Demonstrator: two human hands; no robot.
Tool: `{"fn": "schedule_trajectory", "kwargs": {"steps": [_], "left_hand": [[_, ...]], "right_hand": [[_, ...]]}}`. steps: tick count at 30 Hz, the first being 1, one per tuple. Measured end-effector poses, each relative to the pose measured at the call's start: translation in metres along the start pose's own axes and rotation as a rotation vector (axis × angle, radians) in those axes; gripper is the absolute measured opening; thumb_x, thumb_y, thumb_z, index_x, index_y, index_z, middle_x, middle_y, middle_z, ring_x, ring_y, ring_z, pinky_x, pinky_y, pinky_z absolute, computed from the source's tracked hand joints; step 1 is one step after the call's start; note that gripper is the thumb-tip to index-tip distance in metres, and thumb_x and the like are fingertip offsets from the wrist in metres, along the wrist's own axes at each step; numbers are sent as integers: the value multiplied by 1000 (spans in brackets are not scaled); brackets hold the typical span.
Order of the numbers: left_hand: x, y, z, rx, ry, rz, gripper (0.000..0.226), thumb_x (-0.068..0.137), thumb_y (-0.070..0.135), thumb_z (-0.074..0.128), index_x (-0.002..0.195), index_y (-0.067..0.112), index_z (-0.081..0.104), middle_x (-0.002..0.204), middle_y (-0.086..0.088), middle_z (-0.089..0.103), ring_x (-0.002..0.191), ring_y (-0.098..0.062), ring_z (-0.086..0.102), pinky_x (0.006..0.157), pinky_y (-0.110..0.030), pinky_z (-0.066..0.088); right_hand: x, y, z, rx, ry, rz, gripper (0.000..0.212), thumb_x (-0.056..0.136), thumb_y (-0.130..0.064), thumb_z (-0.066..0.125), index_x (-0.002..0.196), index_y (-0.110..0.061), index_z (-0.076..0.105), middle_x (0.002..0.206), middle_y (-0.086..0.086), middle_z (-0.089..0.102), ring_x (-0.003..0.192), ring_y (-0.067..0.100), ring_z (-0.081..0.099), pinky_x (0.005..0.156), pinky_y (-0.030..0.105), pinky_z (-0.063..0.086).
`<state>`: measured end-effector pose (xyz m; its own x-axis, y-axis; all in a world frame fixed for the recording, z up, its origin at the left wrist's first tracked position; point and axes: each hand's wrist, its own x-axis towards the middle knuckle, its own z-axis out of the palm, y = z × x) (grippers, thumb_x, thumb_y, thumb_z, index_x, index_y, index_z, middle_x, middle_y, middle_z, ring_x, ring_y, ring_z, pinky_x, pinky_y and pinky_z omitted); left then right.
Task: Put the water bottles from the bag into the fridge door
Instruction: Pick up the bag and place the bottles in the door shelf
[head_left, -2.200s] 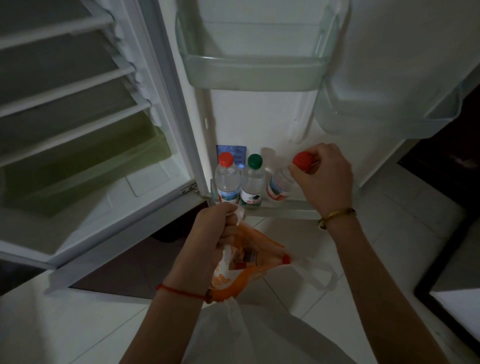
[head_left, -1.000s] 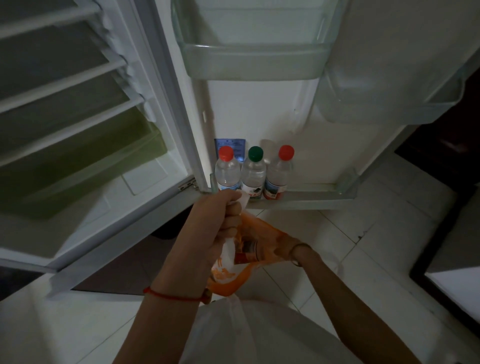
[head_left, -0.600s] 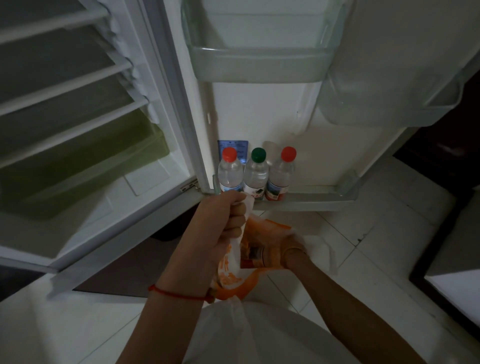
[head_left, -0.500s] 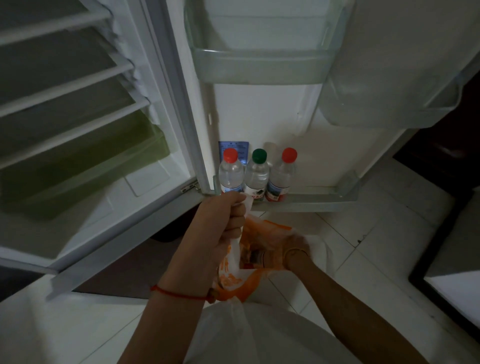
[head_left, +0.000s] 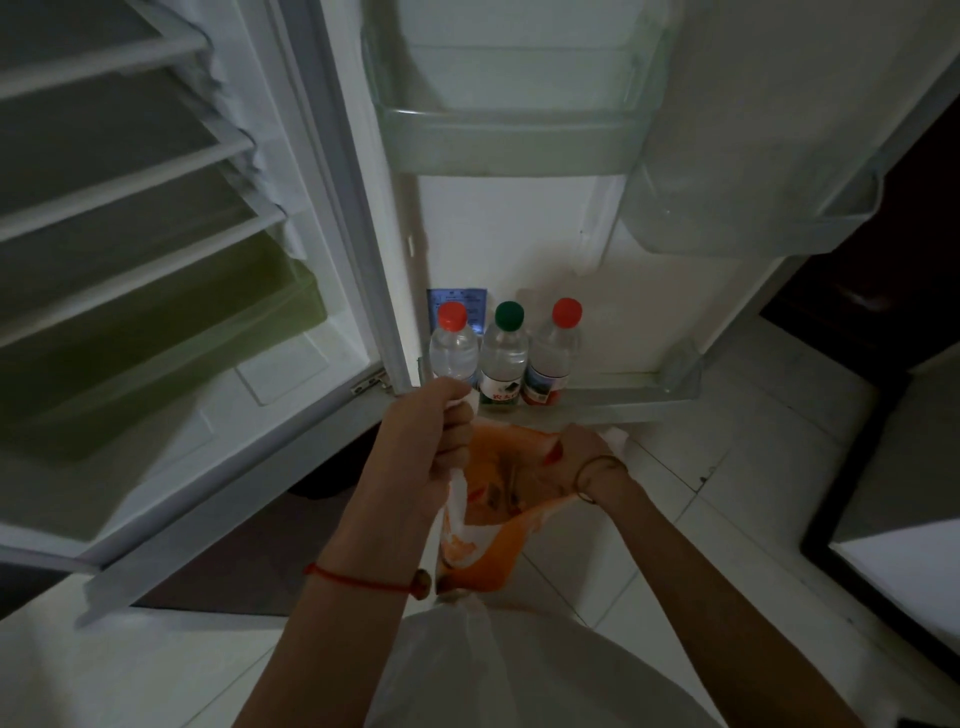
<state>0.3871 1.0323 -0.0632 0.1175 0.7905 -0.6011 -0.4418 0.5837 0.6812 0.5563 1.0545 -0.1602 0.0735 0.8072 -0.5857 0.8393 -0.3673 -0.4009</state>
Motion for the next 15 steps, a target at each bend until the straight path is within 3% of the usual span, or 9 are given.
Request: {"fn": "schedule_trajectory", "kwargs": {"steps": [2, 5, 10, 15], "left_hand": [[1, -4, 1, 8, -13, -19, 36, 95, 5, 42, 63, 18, 32, 37, 8, 29, 26, -1, 22, 27, -13, 16], [3, -8, 8, 17, -32, -44, 34, 95, 4, 42, 65, 18, 33, 39, 10, 28, 27, -1, 22, 29, -13, 15], [13, -5, 26, 52, -34, -28, 34, 93, 2, 44, 66, 20, 32, 38, 11, 27, 27, 0, 21, 27, -12, 15], [22, -5, 40, 75, -41, -55, 37, 94, 3, 42, 63, 19, 30, 34, 10, 26, 23, 0, 21, 26, -12, 14]], "right_hand": [[0, -1, -5, 55, 102, -11, 45, 85, -32, 67, 118, -3, 58, 124, 14, 59, 118, 29, 56, 98, 30, 43], [-4, 6, -24, 189, 297, -59, 29, 78, -22, 73, 98, -5, 60, 108, 18, 63, 103, 31, 60, 81, 29, 43], [-21, 18, -66, 311, 593, -120, 41, 78, -19, 76, 106, 3, 56, 107, 21, 58, 90, 25, 53, 76, 31, 42], [-42, 19, -96, 321, 718, -182, 41, 80, -22, 74, 108, -1, 54, 110, 18, 56, 88, 22, 51, 75, 32, 42]]}}
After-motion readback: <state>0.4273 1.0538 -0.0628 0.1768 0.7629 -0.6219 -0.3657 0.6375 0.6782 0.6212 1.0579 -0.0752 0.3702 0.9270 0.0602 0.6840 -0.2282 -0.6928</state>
